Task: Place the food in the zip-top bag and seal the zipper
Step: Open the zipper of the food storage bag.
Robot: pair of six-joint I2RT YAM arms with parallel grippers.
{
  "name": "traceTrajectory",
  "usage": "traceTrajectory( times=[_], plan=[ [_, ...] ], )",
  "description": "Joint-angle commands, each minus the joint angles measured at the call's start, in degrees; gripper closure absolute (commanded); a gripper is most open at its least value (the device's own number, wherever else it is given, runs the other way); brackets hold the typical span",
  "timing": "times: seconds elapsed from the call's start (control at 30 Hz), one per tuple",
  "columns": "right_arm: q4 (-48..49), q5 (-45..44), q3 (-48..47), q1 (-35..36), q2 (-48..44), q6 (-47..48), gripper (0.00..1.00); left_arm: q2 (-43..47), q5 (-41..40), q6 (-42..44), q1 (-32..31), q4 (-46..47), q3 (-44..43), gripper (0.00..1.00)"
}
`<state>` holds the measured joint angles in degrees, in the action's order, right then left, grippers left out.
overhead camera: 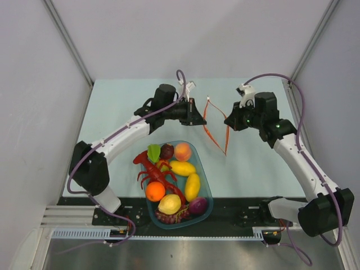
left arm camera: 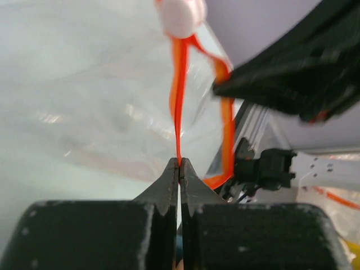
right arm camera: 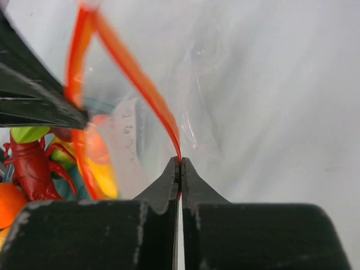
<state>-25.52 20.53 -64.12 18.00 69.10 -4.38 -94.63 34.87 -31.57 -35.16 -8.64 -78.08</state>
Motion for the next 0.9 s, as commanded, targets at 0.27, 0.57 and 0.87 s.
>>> traceTrajectory(
  times=[0.27,0.57,0.87],
  plan=[
    [-17.6,8.0,-0.8,-8.7,-15.3,-0.1,1.00,9.4,-10.5,27.9,4.4,-17.6,2.2,0.91],
    [-13.4,7.1,4.0,-3.8,-11.8,-7.9,1.00,12.4,-4.4,32.4,5.2,-19.6,4.5,0.29],
    [-9.8,7.1,6.8,-3.4,-11.3,-10.8,1.00,26.0,-3.2,45.2,6.4,-13.5,20.2,0.01]
  ],
)
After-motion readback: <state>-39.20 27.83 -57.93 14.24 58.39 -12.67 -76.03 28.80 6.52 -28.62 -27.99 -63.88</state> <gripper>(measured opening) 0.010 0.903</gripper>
